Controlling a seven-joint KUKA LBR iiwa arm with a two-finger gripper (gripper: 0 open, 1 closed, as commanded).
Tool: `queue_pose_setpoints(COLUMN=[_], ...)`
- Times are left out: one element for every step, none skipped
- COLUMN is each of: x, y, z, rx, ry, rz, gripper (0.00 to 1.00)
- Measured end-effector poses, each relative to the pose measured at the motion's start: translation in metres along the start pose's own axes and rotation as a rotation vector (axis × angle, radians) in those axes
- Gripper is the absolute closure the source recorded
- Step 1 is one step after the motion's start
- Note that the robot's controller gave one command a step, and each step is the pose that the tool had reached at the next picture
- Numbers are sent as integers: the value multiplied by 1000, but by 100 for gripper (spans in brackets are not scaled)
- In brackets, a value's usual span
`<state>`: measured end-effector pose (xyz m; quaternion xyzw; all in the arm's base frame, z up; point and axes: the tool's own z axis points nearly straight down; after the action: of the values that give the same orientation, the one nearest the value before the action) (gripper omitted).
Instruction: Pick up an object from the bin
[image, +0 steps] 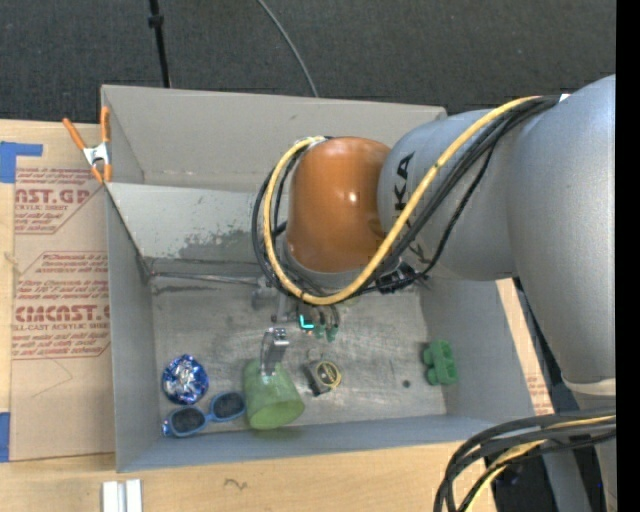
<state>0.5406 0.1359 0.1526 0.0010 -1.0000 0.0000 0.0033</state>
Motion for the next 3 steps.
queue_pose_setpoints(x=[26, 38, 21], y=[-9, -141, -195], z=[34, 82, 81], rx=[-2, -2, 1], ry=[-12, -9, -10], rz=[2, 120, 63], gripper=[0, 0, 0])
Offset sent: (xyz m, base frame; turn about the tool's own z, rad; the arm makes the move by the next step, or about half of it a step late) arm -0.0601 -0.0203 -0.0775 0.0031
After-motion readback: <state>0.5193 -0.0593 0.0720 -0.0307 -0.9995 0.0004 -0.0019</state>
